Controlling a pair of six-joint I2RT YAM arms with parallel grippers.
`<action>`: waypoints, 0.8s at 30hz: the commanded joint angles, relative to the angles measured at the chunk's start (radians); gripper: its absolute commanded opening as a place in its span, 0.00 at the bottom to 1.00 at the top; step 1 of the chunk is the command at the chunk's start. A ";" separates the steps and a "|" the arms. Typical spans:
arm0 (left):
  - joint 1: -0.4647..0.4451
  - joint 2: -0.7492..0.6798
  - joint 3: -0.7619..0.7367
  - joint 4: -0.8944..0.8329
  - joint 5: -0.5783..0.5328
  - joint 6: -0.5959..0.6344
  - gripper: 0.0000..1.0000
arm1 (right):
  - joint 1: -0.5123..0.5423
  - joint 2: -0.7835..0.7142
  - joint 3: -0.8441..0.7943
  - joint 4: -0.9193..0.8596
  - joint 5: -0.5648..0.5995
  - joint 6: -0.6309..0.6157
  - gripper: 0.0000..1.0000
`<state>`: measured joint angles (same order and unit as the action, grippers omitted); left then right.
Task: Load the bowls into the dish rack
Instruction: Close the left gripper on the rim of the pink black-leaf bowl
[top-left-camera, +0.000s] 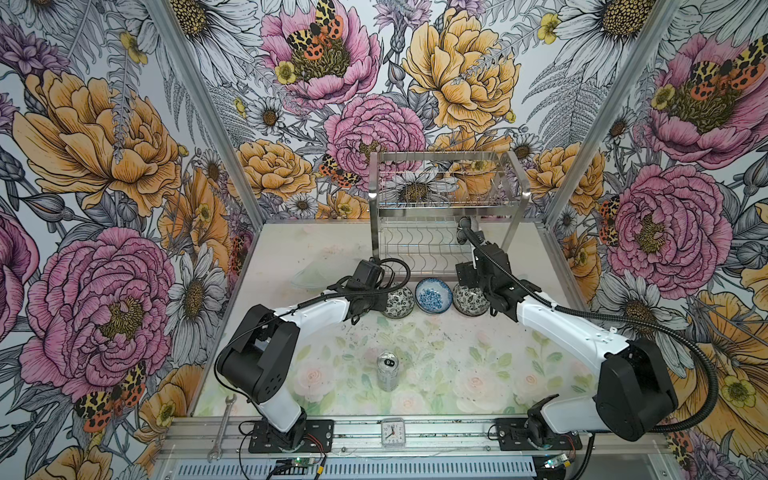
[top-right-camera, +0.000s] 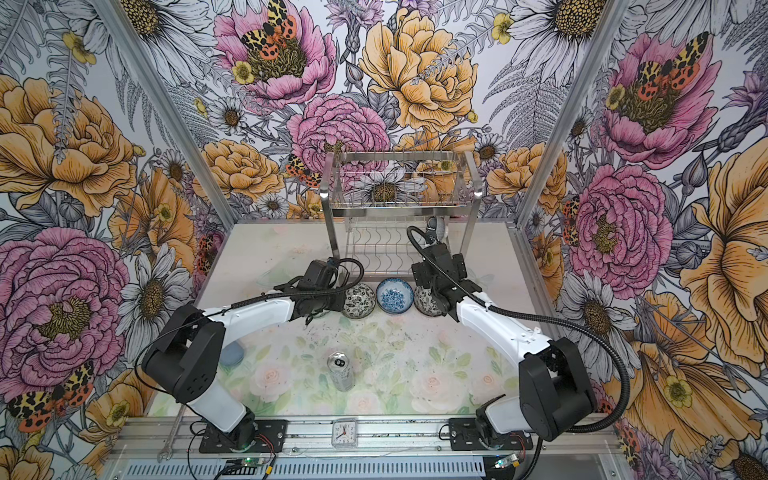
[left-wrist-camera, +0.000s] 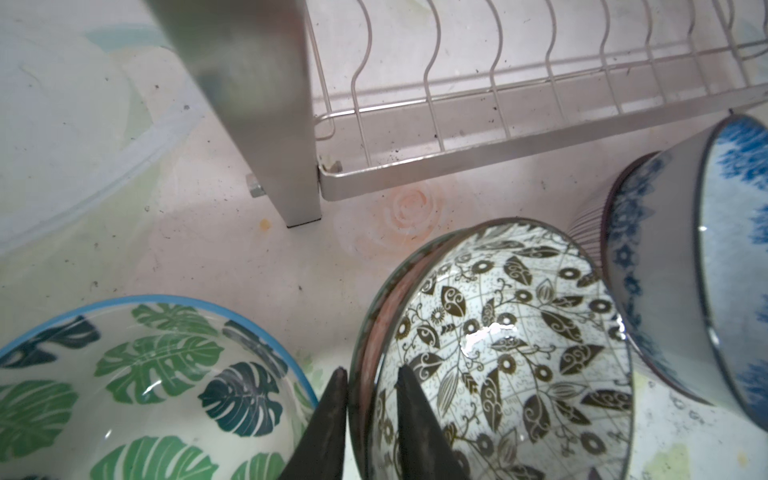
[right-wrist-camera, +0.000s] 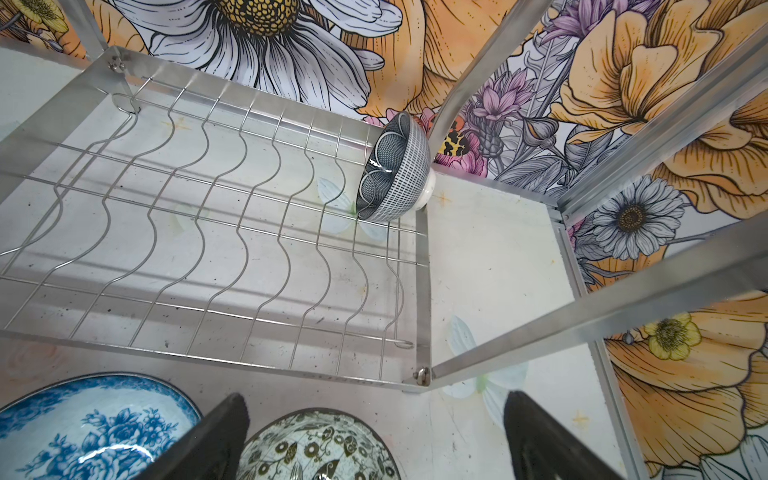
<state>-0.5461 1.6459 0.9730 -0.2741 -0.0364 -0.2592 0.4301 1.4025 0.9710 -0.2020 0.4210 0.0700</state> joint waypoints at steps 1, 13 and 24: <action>-0.005 0.008 0.036 -0.008 -0.026 0.008 0.20 | -0.007 -0.027 0.016 -0.017 -0.001 -0.006 0.98; -0.006 -0.013 0.044 -0.022 -0.046 0.010 0.00 | -0.009 -0.054 -0.006 -0.019 -0.002 0.003 0.98; -0.005 -0.078 0.056 -0.012 -0.056 0.020 0.00 | -0.009 -0.065 -0.006 -0.023 -0.035 0.022 1.00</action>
<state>-0.5488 1.6348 0.9947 -0.3164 -0.0746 -0.2539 0.4240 1.3705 0.9710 -0.2283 0.4126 0.0719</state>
